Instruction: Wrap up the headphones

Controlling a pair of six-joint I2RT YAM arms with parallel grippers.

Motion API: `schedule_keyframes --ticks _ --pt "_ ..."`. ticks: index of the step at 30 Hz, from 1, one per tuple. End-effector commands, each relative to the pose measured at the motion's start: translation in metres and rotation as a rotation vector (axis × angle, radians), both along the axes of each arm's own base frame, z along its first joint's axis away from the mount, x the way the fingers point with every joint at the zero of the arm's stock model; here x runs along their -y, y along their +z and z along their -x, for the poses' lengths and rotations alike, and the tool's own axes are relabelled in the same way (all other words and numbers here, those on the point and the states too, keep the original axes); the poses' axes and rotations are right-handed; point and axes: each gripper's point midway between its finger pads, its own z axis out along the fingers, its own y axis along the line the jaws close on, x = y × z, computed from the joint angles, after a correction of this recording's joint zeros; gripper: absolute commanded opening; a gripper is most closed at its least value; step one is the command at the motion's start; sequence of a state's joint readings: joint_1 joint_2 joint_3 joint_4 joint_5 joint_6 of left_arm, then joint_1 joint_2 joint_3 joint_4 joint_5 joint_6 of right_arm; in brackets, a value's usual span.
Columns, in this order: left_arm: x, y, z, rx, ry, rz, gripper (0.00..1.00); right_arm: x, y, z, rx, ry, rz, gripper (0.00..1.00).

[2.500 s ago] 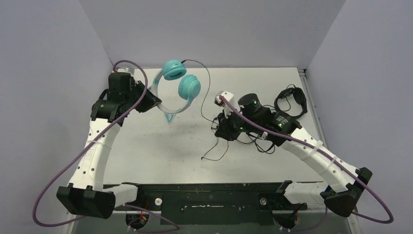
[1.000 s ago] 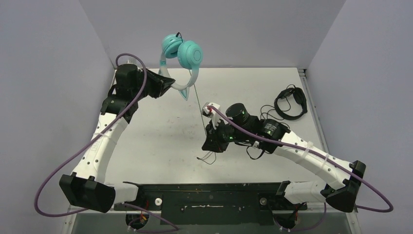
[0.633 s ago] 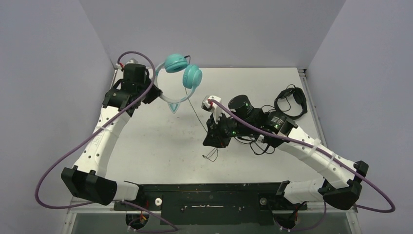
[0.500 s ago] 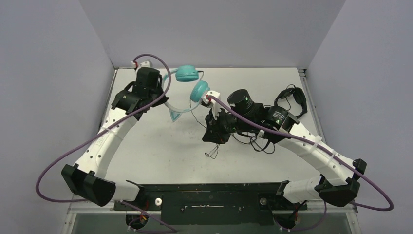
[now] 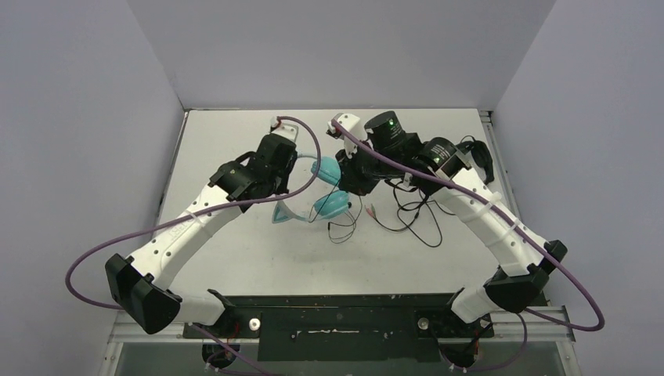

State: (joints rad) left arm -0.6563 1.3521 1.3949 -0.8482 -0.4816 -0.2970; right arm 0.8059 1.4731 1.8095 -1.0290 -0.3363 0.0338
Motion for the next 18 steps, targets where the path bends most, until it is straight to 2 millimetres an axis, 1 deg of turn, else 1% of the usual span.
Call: schedule_keyframes --ticks 1,5,9,11,14,18 --pt "0.017 0.002 0.016 -0.008 -0.217 -0.017 0.0 0.009 0.009 -0.022 0.096 -0.05 0.047 0.01" --pt "0.026 -0.005 0.029 -0.043 -0.299 -0.007 0.0 0.014 0.002 -0.039 0.116 -0.111 0.09 0.03" --pt "0.031 -0.01 0.04 -0.074 -0.361 -0.004 0.0 0.013 -0.006 -0.052 0.117 -0.156 0.101 0.03" --pt "0.031 -0.012 0.044 -0.094 -0.385 -0.012 0.0 0.015 -0.009 -0.058 0.12 -0.179 0.114 0.04" --pt "0.029 -0.014 0.049 -0.117 -0.392 -0.036 0.0 0.02 -0.014 -0.066 0.13 -0.215 0.141 0.07" --pt "0.031 -0.012 0.053 -0.123 -0.417 -0.031 0.0 0.025 -0.023 -0.075 0.129 -0.238 0.164 0.1"
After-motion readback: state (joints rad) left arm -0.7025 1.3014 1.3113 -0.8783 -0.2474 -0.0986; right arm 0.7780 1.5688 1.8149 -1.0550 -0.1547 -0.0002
